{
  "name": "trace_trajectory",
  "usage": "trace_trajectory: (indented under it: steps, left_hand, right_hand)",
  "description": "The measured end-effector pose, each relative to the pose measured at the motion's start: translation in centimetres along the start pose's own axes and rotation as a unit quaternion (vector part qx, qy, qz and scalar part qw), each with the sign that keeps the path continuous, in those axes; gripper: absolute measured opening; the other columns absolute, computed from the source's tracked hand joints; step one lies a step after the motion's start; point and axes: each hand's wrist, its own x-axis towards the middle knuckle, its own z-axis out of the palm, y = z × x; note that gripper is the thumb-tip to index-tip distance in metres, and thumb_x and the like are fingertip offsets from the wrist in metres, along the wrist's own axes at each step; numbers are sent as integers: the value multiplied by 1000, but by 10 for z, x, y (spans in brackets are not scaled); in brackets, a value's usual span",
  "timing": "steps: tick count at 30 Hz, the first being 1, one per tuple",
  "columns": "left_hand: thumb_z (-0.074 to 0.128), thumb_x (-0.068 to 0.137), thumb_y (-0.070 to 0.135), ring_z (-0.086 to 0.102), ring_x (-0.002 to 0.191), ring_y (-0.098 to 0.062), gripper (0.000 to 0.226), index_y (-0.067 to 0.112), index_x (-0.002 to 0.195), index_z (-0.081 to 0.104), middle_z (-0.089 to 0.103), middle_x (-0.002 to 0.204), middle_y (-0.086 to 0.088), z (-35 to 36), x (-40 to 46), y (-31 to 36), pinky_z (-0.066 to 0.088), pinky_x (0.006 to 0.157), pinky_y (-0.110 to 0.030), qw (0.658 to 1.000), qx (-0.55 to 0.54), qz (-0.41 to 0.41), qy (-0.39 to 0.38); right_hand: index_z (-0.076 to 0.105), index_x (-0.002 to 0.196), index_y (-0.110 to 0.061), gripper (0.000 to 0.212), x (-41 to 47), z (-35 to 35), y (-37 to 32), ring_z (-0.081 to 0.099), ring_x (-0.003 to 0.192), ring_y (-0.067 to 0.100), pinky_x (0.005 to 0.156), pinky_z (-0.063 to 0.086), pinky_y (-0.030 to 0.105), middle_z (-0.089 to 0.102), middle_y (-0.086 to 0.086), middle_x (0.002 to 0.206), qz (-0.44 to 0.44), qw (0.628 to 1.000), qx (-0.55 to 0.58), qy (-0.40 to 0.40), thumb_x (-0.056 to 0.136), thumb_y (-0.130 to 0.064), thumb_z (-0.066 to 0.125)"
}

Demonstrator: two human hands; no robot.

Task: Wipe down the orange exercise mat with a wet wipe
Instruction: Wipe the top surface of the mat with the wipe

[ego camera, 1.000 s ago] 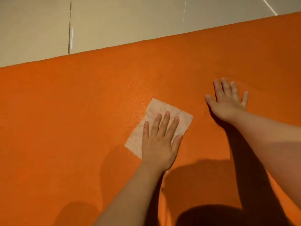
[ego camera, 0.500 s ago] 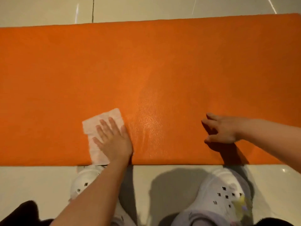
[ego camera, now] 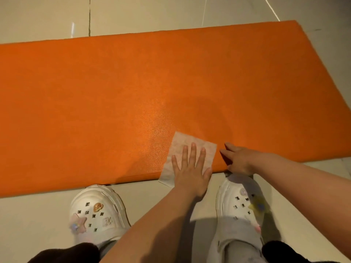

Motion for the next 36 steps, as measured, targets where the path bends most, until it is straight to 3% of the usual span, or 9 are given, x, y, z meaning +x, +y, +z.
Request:
trace_trajectory:
  steps: [4, 8, 13, 17, 19, 22, 27, 34, 36]
  left_hand:
    - [-4, 88, 71, -48, 131, -18, 74, 35, 150, -24, -43, 149, 6, -9, -1, 3, -35, 102, -51, 999, -11, -20, -45]
    - [22, 94, 74, -29, 147, -25, 82, 34, 156, -13, -32, 159, 2, -40, 1, 5, -13, 115, -58, 994, -9, -25, -102]
    - [45, 98, 56, 29, 144, -34, 73, 16, 155, 25, 38, 155, -10, -95, -5, 2, 30, 114, -46, 991, -131, 13, -5]
    - [42, 101, 49, 16, 150, -24, 58, 23, 152, 33, 29, 160, 0, -144, -41, 19, 18, 118, -55, 996, -56, 50, 40]
    - [41, 102, 48, 29, 145, -22, 54, 25, 150, 37, 38, 156, 0, -162, -68, 25, 23, 117, -49, 996, -60, 52, 49]
    - [44, 102, 45, 51, 126, -22, 48, 22, 144, 46, 54, 142, -2, -173, -113, 30, 41, 99, -34, 982, -171, 4, 81]
    - [49, 102, 37, 59, 112, -19, 36, 20, 132, 58, 64, 126, -4, -181, -173, 76, 45, 84, -29, 918, -353, -25, 178]
    - [55, 99, 33, 61, 104, -17, 26, 23, 122, 64, 66, 117, 0, -167, -195, 131, 50, 85, -33, 906, -387, 31, 172]
    - [55, 99, 35, 62, 104, -17, 28, 22, 123, 64, 67, 118, -1, -157, -189, 138, 51, 88, -36, 914, -373, 44, 153]
  right_hand:
    - [-7, 157, -31, 78, -7, 6, 5, -1, 151, 25, 121, 16, 45, -22, -8, 161, 5, 1000, 15, 3, 101, -33, 47]
    - [27, 152, -26, 50, -39, -16, 3, 39, 135, 30, 113, 32, 41, 37, 5, 153, -20, 999, 4, -34, 104, -36, 40]
    - [18, 155, -28, 60, -115, -78, 2, 31, 143, 27, 113, 28, 38, 28, 3, 159, -23, 1000, -3, -4, 103, -39, 45]
    - [25, 154, -27, 58, -183, -120, -8, 39, 138, 27, 109, 34, 38, 36, 5, 155, -29, 995, -25, 98, 102, -46, 43]
    - [27, 152, -28, 58, -215, -131, -17, 41, 136, 25, 109, 35, 38, 39, 3, 153, -60, 993, -18, 96, 101, -48, 43]
    - [28, 152, -28, 58, -261, -139, -29, 41, 136, 24, 108, 34, 36, 39, 3, 153, -87, 991, 19, 103, 100, -45, 48]
    - [29, 152, -26, 59, -307, -114, -39, 42, 135, 26, 105, 37, 36, 40, 4, 152, -52, 974, -31, 219, 100, -42, 50]
    - [36, 148, -28, 52, -340, -69, -4, 50, 125, 21, 98, 41, 33, 51, 2, 142, -101, 950, 72, 285, 100, -42, 50]
    - [33, 149, -29, 52, -331, -46, 12, 50, 126, 23, 95, 42, 33, 49, 4, 144, -69, 963, 49, 254, 101, -39, 50]
